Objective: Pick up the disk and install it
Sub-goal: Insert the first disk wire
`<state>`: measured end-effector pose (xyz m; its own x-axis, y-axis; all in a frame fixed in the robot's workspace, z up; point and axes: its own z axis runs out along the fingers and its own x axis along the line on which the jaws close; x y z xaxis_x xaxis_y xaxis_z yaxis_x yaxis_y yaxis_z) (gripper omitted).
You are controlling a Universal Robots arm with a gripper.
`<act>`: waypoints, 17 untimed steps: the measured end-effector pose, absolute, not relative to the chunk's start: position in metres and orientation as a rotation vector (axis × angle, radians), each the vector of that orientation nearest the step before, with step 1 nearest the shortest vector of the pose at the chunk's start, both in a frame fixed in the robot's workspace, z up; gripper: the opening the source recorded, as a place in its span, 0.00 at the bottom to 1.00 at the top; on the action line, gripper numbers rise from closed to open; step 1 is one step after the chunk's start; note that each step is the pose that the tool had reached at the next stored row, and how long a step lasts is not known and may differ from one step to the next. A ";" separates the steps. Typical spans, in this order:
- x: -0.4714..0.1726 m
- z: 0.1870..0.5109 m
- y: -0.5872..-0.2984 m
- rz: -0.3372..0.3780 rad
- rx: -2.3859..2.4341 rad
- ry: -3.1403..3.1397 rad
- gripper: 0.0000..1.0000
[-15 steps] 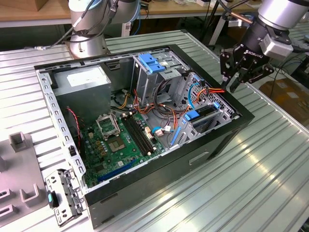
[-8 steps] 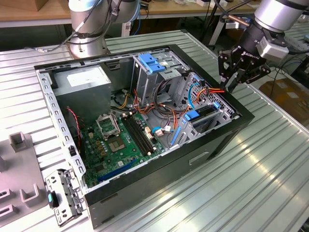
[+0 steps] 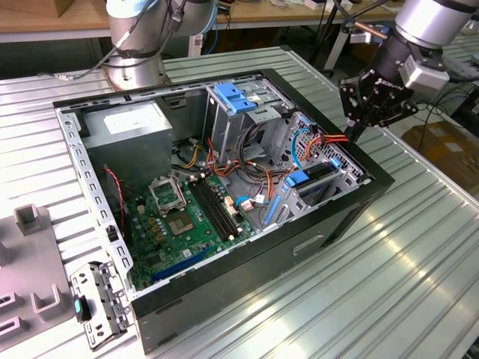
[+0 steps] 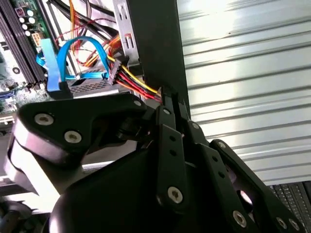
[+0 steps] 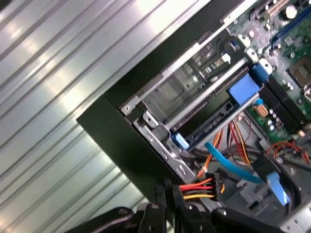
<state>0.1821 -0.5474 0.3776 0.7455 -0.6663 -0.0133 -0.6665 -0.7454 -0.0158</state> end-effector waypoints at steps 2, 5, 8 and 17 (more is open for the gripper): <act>0.182 0.378 -0.547 0.011 -2.916 1.113 0.17; 0.179 0.378 -0.547 0.011 -2.916 1.116 0.17; 0.169 0.378 -0.547 0.011 -2.915 1.118 0.17; 0.166 0.376 -0.547 0.009 -2.846 1.283 0.17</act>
<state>0.1658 -0.5474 0.3764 0.6623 -0.7491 -0.0135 -0.7493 -0.6621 -0.0160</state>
